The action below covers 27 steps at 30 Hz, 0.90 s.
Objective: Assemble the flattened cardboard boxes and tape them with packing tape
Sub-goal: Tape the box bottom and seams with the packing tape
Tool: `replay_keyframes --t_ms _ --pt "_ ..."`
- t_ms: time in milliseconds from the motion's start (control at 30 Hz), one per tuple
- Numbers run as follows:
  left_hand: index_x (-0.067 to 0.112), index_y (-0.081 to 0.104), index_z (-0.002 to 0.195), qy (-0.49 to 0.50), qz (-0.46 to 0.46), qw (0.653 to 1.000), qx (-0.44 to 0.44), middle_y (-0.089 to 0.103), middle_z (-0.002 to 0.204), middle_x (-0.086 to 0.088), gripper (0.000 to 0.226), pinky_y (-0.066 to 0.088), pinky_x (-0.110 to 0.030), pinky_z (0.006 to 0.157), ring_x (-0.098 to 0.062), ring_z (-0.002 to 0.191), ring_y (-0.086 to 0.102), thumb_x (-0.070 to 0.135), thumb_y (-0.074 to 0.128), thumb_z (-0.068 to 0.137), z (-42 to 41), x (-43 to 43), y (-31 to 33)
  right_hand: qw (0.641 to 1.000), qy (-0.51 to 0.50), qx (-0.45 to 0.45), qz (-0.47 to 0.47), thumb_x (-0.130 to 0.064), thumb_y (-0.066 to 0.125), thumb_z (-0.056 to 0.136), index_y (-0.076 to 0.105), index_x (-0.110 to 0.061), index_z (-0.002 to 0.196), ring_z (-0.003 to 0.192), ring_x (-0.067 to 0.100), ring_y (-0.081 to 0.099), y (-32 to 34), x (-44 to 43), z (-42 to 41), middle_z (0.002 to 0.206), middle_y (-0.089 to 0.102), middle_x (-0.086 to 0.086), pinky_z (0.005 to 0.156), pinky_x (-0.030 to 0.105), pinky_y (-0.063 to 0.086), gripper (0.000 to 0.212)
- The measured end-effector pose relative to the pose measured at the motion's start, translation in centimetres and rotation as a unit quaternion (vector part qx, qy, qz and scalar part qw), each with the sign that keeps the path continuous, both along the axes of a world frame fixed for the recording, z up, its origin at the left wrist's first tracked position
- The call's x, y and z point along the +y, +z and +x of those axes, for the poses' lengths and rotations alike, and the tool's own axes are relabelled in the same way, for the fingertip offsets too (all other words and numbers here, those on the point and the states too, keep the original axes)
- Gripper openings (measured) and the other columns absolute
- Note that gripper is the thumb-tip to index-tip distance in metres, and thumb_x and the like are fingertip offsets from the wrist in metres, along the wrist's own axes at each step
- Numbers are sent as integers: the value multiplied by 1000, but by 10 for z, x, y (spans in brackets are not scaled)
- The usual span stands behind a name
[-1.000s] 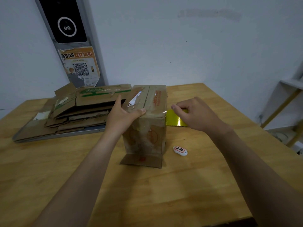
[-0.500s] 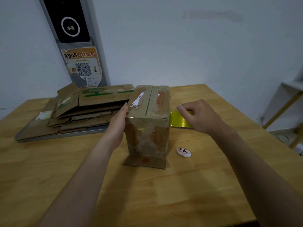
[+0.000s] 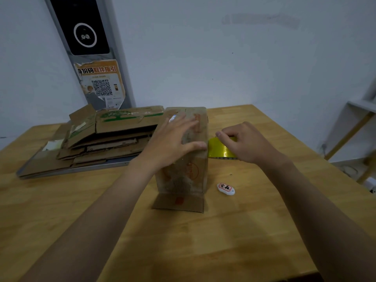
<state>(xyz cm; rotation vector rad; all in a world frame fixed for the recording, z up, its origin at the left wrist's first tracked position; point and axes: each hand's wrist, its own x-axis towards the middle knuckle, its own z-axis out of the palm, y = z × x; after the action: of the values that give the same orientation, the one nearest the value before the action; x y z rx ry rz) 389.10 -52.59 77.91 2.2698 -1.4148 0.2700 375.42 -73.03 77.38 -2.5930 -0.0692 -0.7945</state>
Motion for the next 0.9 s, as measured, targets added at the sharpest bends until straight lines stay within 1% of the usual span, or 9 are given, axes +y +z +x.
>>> replay_keyframes --t_ms 167,267,333,433,500,567,700,833,900 --pt "34 36 157 12 84 996 -3 40 161 12 96 18 -46 124 -12 148 34 80 61 76 6 -19 0 1000 0 2 -7 -24 54 104 47 -8 58 46 16 34 2 1 0 48 39 7 51 25 21 49" --pt "43 38 154 5 54 998 21 45 157 18 95 36 -33 102 -8 140 40 76 72 72 14 -14 -5 1000 2 3 -3 -24 54 104 42 -12 56 46 16 32 1 0 1 47 35 3 51 25 21 50" --pt "46 41 152 1 25 998 64 48 153 21 99 36 -26 92 -3 135 43 73 79 65 22 -3 -3 1000 10 4 12 -23 54 104 37 -16 56 45 15 30 0 -1 1 48 31 -1 50 24 20 52" --pt "48 51 145 2 12 991 133 45 148 27 97 38 -29 106 4 136 38 75 79 56 40 22 0 1000 17 5 21 -22 54 104 36 -16 55 45 14 30 -2 -3 3 48 30 -3 50 22 19 53" --pt "51 57 139 -14 -5 982 189 37 145 39 83 26 -29 116 15 143 23 65 82 60 51 37 -4 1000 18 2 23 -24 52 104 35 -21 55 45 13 31 -4 -3 4 48 30 -5 50 21 20 52" --pt "49 58 138 -46 -34 973 224 40 151 36 69 17 -27 119 16 147 13 52 78 71 56 44 -12 1000 19 -1 24 -30 49 103 37 -19 55 45 13 32 -5 -3 5 48 32 -2 50 21 20 50" --pt "28 50 149 -57 -91 975 192 36 162 14 56 15 -34 125 -2 156 9 40 55 95 53 52 -34 999 21 -7 41 -34 46 103 44 -9 59 46 13 32 -9 -2 5 50 39 6 51 25 22 51" --pt "19 46 153 -41 -127 977 168 33 165 11 53 20 -43 128 -5 156 15 38 43 104 49 64 -44 999 6 -8 50 -29 51 105 42 -14 59 48 11 32 -10 9 2 50 37 0 52 31 24 49" --pt "22 45 154 -26 -111 983 145 30 166 13 50 20 -47 128 -5 156 14 40 39 108 50 74 -41 999 9 6 50 -38 50 104 48 -13 61 48 13 37 -9 19 2 52 43 4 52 34 28 50"
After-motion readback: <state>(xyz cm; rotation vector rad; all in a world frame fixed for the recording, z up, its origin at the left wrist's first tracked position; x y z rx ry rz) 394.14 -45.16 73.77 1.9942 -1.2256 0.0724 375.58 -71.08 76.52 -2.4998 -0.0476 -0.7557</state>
